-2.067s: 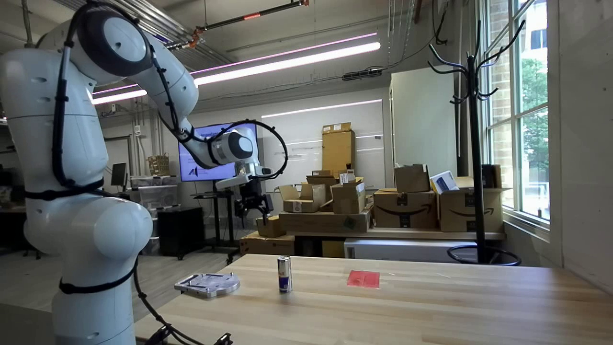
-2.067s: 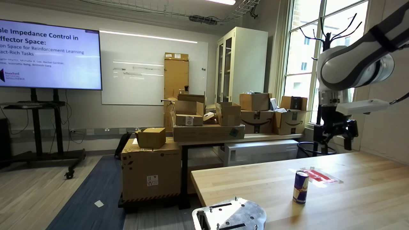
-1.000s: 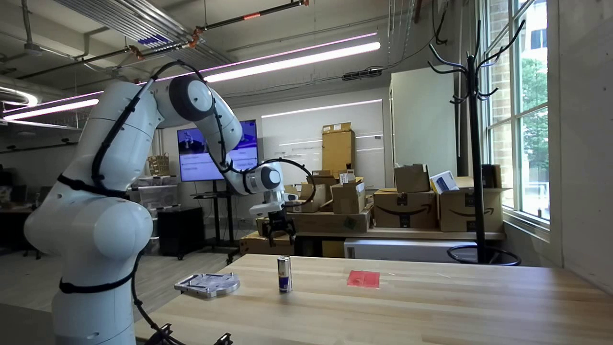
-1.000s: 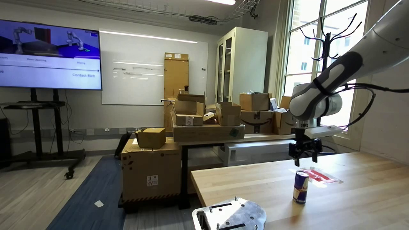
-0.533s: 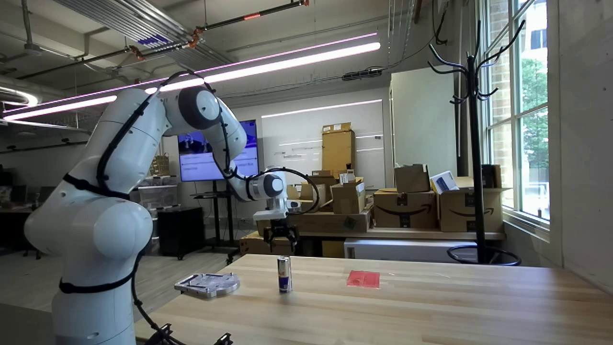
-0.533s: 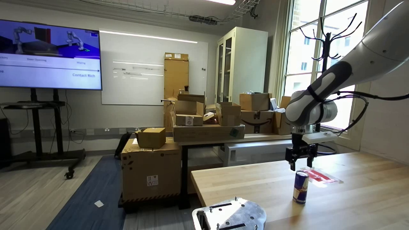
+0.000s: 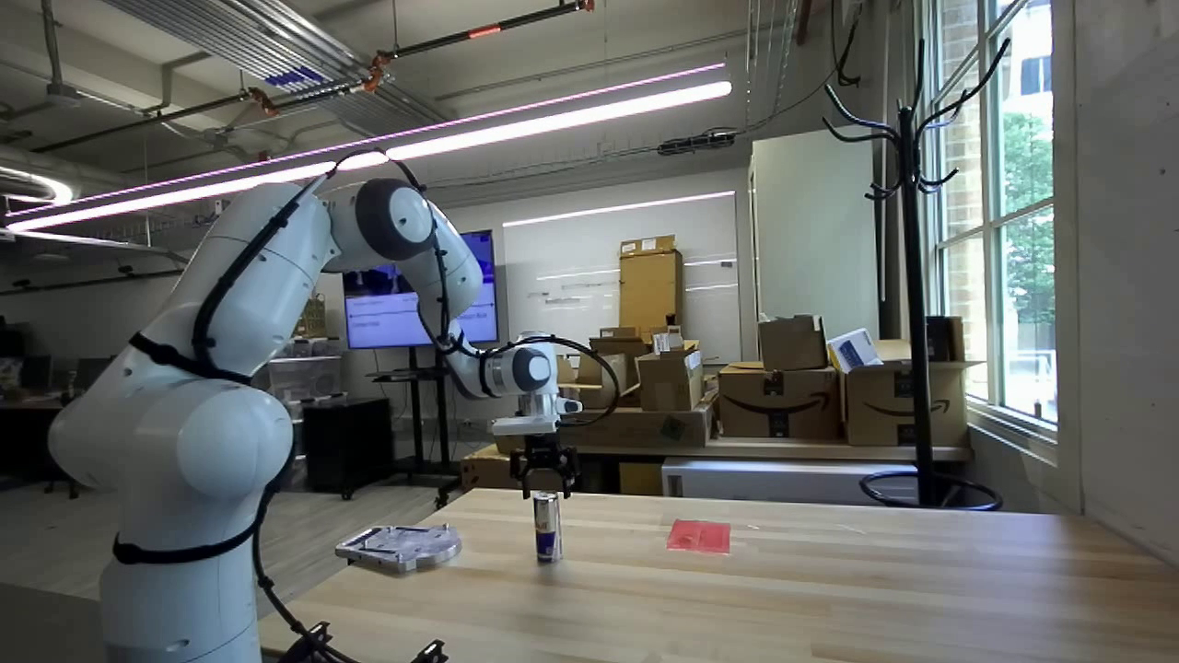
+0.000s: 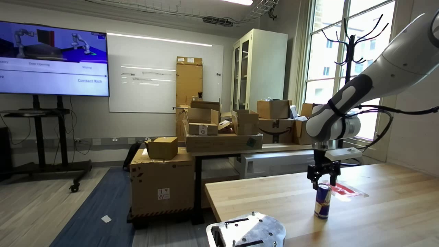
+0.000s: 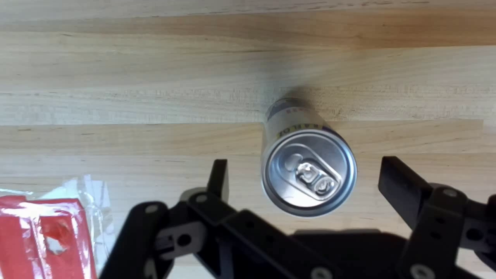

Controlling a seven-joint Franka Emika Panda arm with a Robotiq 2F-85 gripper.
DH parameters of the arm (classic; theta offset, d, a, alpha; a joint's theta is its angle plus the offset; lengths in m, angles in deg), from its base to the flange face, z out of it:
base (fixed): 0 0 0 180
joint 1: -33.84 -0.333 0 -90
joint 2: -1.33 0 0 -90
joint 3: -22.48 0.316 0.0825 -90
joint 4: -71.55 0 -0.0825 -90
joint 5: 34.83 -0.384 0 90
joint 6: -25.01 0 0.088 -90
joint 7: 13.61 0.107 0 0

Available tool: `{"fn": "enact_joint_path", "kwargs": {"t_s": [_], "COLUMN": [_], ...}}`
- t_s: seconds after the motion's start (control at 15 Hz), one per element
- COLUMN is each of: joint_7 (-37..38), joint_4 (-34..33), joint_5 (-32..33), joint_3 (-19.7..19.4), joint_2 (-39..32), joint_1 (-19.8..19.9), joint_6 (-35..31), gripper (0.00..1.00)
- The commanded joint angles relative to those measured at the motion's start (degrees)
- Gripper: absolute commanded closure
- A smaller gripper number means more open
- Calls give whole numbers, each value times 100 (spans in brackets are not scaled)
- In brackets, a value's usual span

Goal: Pick up the canned drink and put it on the metallic object

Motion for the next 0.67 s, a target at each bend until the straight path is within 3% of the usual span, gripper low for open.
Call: {"fn": "enact_joint_path", "kwargs": {"t_s": [0.0, 0.53, 0.6], "joint_7": [-192, -227, -248], "joint_4": [-147, -263, -277], "joint_5": [-61, -98, -108], "joint_3": [82, 100, 109], "joint_2": [-150, -377, -387], "joint_1": [81, 131, 144], "joint_6": [-44, -37, -47], "gripper": [0, 0, 25]}}
